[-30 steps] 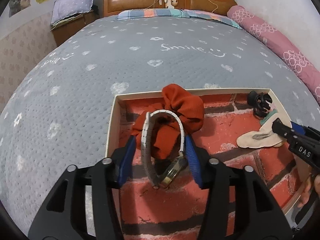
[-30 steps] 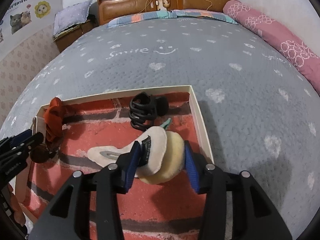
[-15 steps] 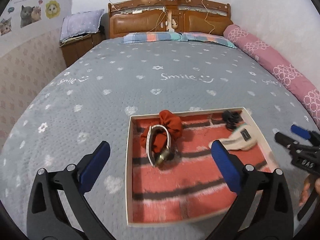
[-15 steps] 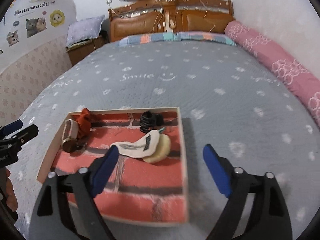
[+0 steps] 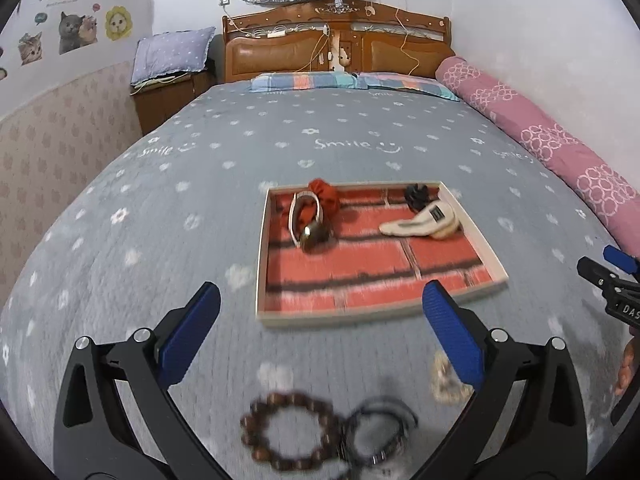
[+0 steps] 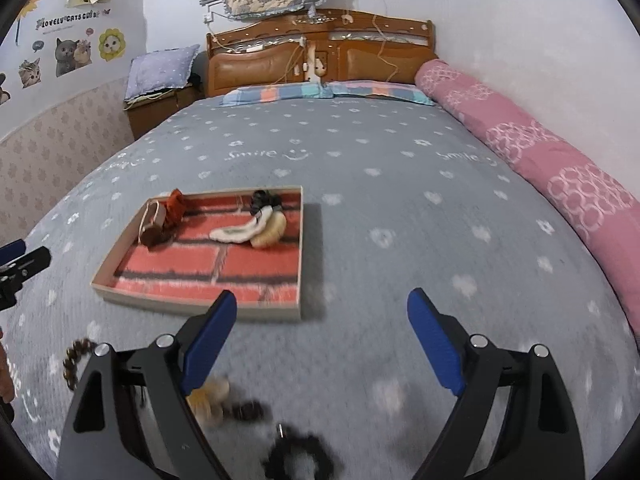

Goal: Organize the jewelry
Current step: 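Move left tool down onto the rainbow beaded claw clip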

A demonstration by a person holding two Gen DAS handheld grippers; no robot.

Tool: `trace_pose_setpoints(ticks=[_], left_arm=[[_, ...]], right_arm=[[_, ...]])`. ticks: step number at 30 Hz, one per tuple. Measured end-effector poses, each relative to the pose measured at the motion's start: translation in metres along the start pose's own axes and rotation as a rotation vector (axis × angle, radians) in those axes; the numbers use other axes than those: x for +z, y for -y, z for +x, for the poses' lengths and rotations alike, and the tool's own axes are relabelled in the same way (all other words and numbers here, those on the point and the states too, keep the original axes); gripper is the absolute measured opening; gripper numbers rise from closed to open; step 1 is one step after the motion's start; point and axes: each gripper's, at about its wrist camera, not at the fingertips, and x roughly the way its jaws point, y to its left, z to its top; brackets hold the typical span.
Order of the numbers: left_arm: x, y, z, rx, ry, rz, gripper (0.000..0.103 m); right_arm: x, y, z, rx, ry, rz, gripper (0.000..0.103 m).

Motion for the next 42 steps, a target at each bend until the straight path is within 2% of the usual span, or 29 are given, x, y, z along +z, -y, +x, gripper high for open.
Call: trace_pose_setpoints(ticks=[6,11,16,20,28,33,34,35,42], left_arm=[[-0.046,0.001,-0.031,-0.003,0.011,-0.003,0.098],[-0.085,0.003,-0.036,0.016,-0.006,-0.017,0.098],[-0.108,0.002,-0.033,-0.013,-0.044,-0.047,0.098],[-0.125,0.006,-0.031,-0.003,-0.049,-0.022,0.098],[-0.159,0.006,-0.017,-0.012,-0.093,-0.048,0.098],[-0.165,0.010,-0.007,0.012,-0.100,-0.035,0.098],[-0.165,0.010,-0.005,0.011,-0.104,-0.035,0.098],[-0.166,0.010,-0.003,0.010,-0.111,-0.036,0.097],[-0.165,0.015,0.013,0.008,-0.150,-0.024,0.094]], right_arm=[[-0.046,-0.013,-0.026,-0.058,0.021,-0.037,0.086],[-0.076,-0.028,-0.024,-0.041,0.028,-0.038,0.085],[-0.094,-0.034,-0.013,-0.026,0.021,-0.006,0.084],[-0.100,-0.032,-0.003,-0.022,0.008,0.005,0.081],[-0.101,-0.035,0.011,-0.014,-0.007,0.014,0.078],[-0.103,-0.043,0.022,-0.023,-0.025,-0.021,0.075],[-0.103,-0.045,0.026,-0.023,-0.033,-0.022,0.066],[-0.103,-0.046,0.030,-0.021,-0.049,-0.024,0.062],[-0.105,-0.059,0.045,-0.029,-0.082,-0.065,0.061]])
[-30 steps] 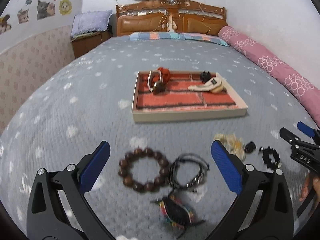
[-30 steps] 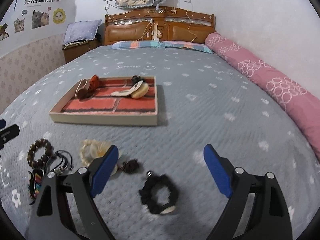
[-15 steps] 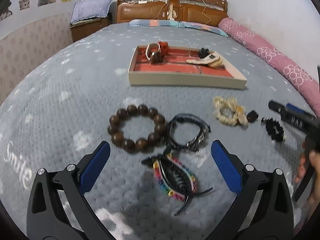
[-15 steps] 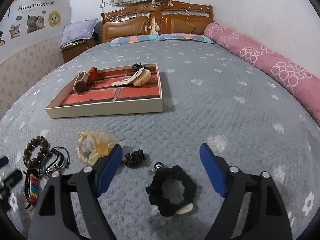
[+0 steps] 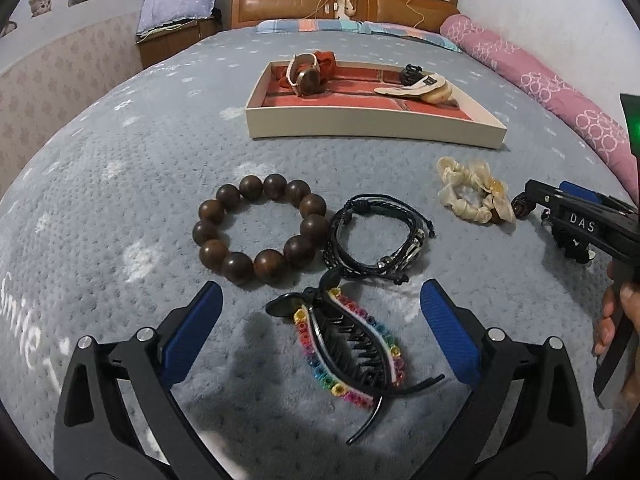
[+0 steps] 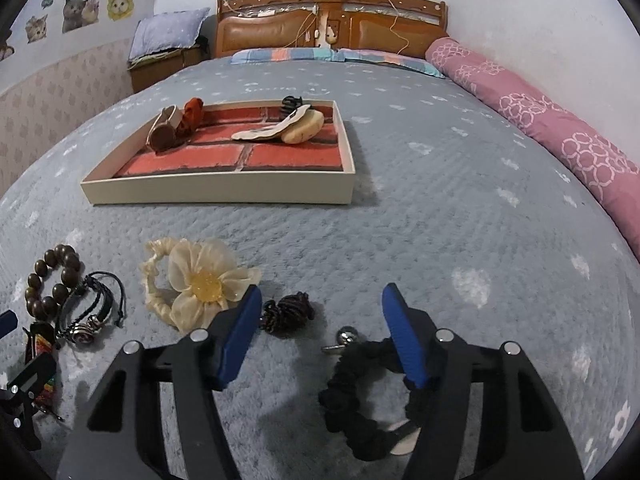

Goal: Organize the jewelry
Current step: 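Move left tool down onto the rainbow beaded claw clip, then close left tool on the rainbow claw clip while right tool grips the dark knotted hair tie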

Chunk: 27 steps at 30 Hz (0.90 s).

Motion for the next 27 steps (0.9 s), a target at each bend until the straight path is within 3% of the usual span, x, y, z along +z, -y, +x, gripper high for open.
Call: trace_pose_setpoints(ticks=[6,9,15,27], left_arm=[[-0.002,0.005,0.013,0.007,-0.057,0.017,0.080],[-0.002,0.003,0.016,-0.005,-0.067,0.000,0.078],[-0.003,0.005,0.016,-0.003,-0.065,0.008,0.065],[-0.001,-0.002,0.013,-0.027,-0.074,-0.018,0.059]], right_arm=[[-0.001,-0.006,0.011,0.007,-0.039,-0.017,0.055],[-0.002,-0.009,0.017,0.015,-0.061,-0.031,0.050],[-0.004,-0.015,0.020,0.030,-0.075,-0.053,0.029],[0.000,-0.011,0.004,0.044,-0.019,-0.031,0.023]])
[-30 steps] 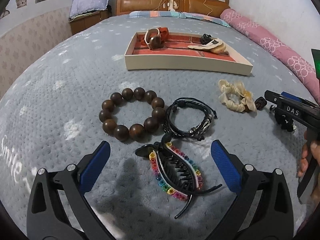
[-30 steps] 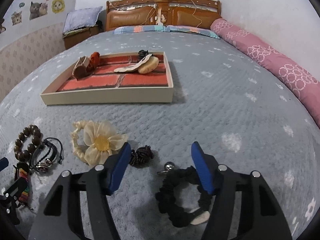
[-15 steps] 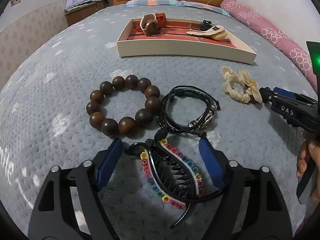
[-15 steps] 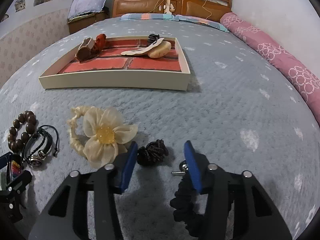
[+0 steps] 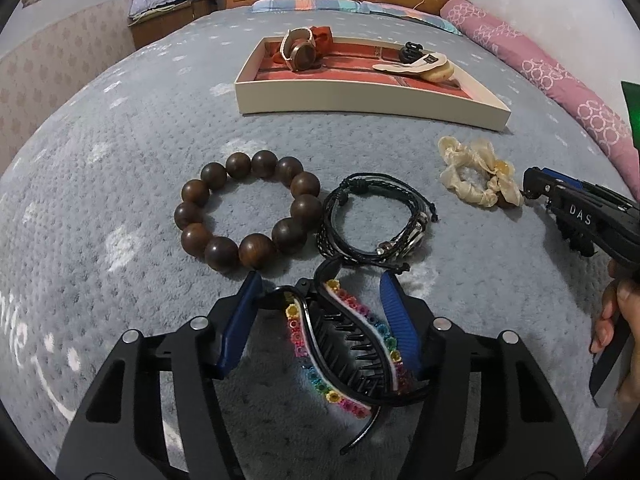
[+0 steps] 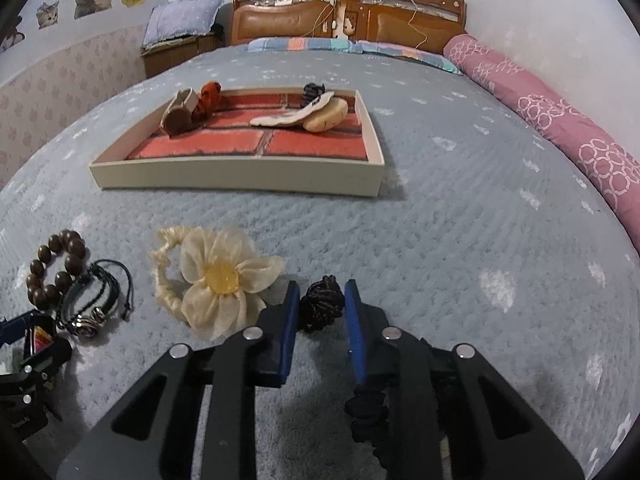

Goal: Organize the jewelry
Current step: 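Close left tool on the rainbow claw clip while right tool grips the dark knotted hair tie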

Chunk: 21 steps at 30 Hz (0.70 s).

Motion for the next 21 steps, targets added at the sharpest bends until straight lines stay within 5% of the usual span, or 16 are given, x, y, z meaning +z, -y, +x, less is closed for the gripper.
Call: trace_pose_setpoints(ticks=[12,21], left_arm=[[0.005,0.000,-0.027,-0.053,0.051,0.009,0.058],[0.048,-0.012,-0.050,-0.073,0.112,0.007,0.058]], right_arm=[[0.013,0.007,-0.021,0.007,0.072,0.015,0.023],[0.033,0.012,-0.030,-0.014,0.107,-0.007,0.023]])
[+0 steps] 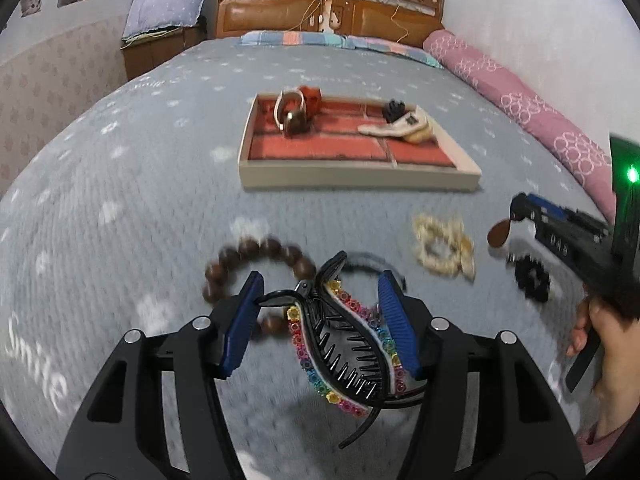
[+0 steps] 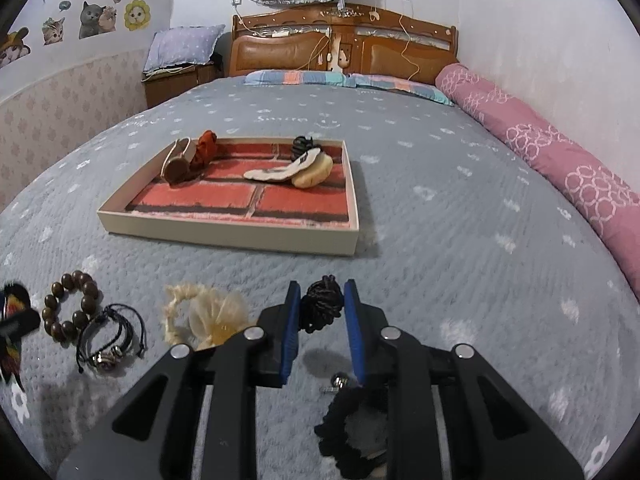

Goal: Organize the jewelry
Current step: 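Close left tool on the rainbow claw clip while right tool grips the dark knotted hair tie, then carry claw clip and hair tie over the tray and open both tools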

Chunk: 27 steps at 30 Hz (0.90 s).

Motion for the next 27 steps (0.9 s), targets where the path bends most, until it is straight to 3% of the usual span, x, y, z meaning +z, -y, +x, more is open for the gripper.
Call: trace_pose_setpoints(ticks=[7,16,21,27], left_arm=[[0.070,-0.003,0.016,0.026,0.058,0.032,0.058],[0.152,-0.018,0.081,0.055,0.059,0.050,0.058],[0.173,-0.023,0.122,0.083,0.040,0.074,0.058],[0.185,-0.031,0.172,0.116,-0.007,0.084,0.058]], right_arm=[[0.028,-0.007,0.008,0.004,0.021,-0.036,0.023],[0.091,-0.014,0.035,0.003,0.058,-0.072,0.023],[0.124,-0.019,0.074,-0.016,0.039,-0.090,0.023],[0.135,-0.018,0.132,-0.025,-0.021,-0.071,0.023]])
